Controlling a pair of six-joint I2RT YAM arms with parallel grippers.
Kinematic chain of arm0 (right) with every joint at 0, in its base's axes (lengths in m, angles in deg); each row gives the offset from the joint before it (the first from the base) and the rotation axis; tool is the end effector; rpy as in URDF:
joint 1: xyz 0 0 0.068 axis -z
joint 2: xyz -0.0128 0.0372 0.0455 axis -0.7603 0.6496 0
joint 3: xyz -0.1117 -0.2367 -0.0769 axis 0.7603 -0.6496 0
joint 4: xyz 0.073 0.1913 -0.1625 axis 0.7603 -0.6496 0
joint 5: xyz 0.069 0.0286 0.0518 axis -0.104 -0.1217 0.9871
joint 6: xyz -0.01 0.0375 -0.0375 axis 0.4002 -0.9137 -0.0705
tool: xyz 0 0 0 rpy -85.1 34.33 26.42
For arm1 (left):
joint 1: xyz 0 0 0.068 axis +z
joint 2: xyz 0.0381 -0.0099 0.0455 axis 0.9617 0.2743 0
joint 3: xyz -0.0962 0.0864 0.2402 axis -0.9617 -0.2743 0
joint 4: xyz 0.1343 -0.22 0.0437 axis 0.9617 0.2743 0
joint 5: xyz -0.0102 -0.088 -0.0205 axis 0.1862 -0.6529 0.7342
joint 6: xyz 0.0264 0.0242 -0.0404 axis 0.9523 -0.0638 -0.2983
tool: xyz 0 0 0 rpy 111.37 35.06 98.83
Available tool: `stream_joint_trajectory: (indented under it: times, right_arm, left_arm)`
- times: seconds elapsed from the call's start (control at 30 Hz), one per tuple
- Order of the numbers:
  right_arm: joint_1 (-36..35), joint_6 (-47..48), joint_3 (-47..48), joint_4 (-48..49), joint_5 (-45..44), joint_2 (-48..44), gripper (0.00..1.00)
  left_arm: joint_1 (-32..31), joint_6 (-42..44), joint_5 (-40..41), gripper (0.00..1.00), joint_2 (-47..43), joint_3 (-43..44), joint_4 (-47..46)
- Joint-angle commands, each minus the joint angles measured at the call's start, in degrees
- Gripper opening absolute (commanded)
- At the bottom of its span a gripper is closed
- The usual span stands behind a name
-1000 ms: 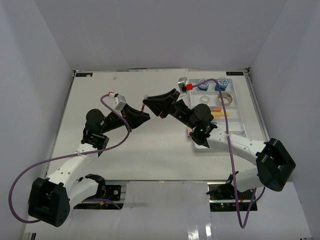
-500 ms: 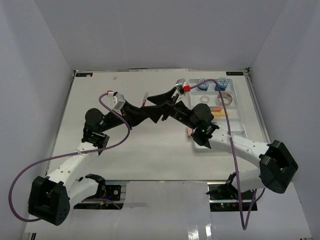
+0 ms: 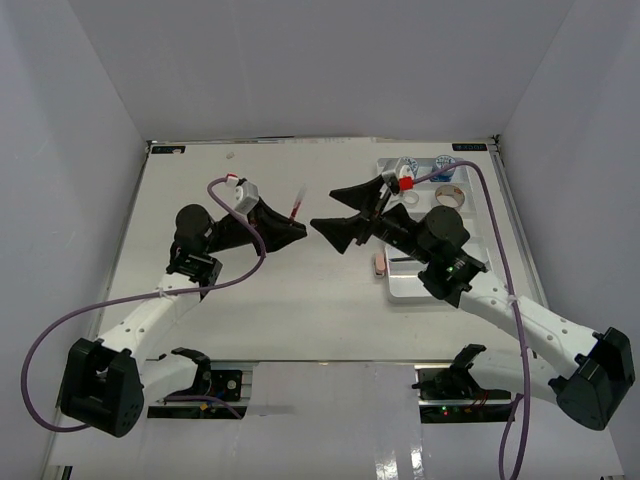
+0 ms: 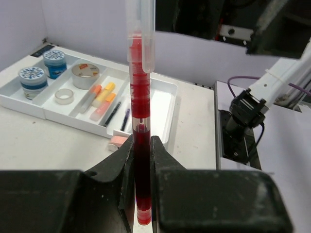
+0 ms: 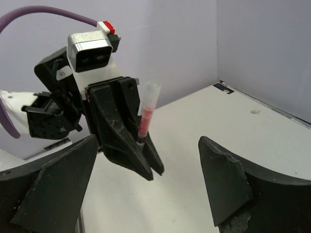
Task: Sort the stationery into containers
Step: Close the pen cap on the pen.
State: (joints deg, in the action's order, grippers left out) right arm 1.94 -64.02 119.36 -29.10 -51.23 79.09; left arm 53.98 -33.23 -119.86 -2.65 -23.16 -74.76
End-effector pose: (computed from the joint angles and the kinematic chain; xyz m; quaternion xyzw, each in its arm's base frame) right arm 0.1636 0.1903 0.3854 -0.2379 0.5230 0.4873 0.6576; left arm 0.2148 -0.1101 0.3210 0.3638 0.5584 -0.5129 0.5410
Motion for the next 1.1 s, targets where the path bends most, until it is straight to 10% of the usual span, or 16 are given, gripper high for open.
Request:
stream_joint_trajectory:
  times: [0.0, 0.5, 1.07]
  right_arm:
    - [3.3, 6.1, 5.3, -8.6, 5.0, -1.3, 0.90]
    - [7.6, 11.1, 22.8, -10.4, 31.3, 12.8, 1.00]
    - [7.6, 7.2, 24.4, -3.9, 39.3, 20.7, 0.59]
  left_arm:
    - [-0.3, 1.4, -6.1, 0.00, 0.4, 2.3, 4.0]
    - [-0.3, 1.8, -13.1, 0.00, 1.8, 2.6, 6.3]
    - [-0.3, 3.3, -12.7, 0.00, 0.5, 2.3, 7.8]
